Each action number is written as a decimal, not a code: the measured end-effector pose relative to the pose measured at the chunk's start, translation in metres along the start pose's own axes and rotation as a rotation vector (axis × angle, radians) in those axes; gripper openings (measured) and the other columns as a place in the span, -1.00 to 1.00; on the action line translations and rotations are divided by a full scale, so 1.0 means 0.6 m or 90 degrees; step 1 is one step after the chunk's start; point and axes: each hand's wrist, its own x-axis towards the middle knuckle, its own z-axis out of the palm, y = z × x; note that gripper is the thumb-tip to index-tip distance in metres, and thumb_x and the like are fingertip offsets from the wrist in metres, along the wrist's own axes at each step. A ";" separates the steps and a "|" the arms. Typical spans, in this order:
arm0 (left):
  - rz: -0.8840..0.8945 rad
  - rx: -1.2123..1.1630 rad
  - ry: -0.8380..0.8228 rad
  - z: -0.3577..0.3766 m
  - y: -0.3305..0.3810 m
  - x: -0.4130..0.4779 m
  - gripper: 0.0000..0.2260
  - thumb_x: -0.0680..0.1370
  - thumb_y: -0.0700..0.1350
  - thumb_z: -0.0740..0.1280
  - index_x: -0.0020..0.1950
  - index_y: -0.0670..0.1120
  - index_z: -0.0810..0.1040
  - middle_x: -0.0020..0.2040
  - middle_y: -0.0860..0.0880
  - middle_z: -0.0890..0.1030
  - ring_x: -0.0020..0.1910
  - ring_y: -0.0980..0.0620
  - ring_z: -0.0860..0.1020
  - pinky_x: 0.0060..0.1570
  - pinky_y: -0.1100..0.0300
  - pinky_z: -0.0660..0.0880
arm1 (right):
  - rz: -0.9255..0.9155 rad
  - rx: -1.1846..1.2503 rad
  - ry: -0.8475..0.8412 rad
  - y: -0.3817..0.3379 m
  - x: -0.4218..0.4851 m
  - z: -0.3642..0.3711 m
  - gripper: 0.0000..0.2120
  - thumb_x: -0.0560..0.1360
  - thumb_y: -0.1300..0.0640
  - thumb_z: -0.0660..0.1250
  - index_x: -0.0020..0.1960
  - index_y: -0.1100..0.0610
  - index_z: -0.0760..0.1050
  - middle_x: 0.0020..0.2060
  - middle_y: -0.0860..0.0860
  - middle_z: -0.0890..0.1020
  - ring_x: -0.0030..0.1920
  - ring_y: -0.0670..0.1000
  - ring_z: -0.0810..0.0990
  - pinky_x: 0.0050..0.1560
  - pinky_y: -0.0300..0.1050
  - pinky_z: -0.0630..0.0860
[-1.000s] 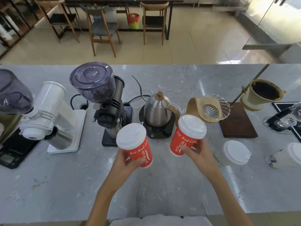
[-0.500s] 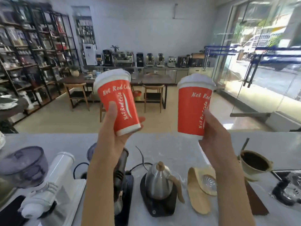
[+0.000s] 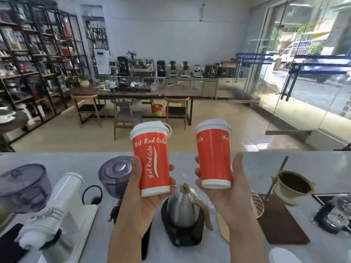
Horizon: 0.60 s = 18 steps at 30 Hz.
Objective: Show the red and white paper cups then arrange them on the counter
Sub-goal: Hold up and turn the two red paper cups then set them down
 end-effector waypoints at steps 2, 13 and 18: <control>0.003 -0.018 0.004 -0.005 -0.003 0.002 -0.32 0.31 0.33 0.48 0.21 -0.15 0.63 0.10 -0.31 0.64 -0.15 -0.19 0.67 -0.23 -0.01 0.64 | 0.003 -0.020 -0.001 0.006 -0.001 -0.007 -0.31 0.41 -0.28 0.28 0.32 0.22 0.43 -0.03 0.25 0.67 -0.12 0.18 0.64 -0.13 0.04 0.62; -0.010 -0.133 -0.063 -0.018 0.031 0.005 -0.42 0.59 0.23 0.17 0.35 -0.21 0.52 0.20 -0.39 0.56 -0.06 -0.29 0.62 -0.12 -0.08 0.63 | -0.001 0.021 -0.038 0.000 0.029 -0.008 -0.39 0.54 -0.21 0.19 0.36 0.23 0.45 0.25 0.31 0.55 0.06 0.22 0.62 -0.17 0.05 0.65; -0.002 -0.079 -0.045 -0.022 0.031 0.008 -0.36 0.53 0.24 0.30 0.41 -0.21 0.44 0.18 -0.31 0.58 0.01 -0.28 0.61 -0.08 -0.11 0.61 | 0.031 0.045 -0.041 0.000 0.034 -0.007 -0.35 0.51 -0.27 0.18 0.32 0.23 0.49 0.11 0.26 0.61 -0.17 0.13 0.64 -0.46 -0.12 0.57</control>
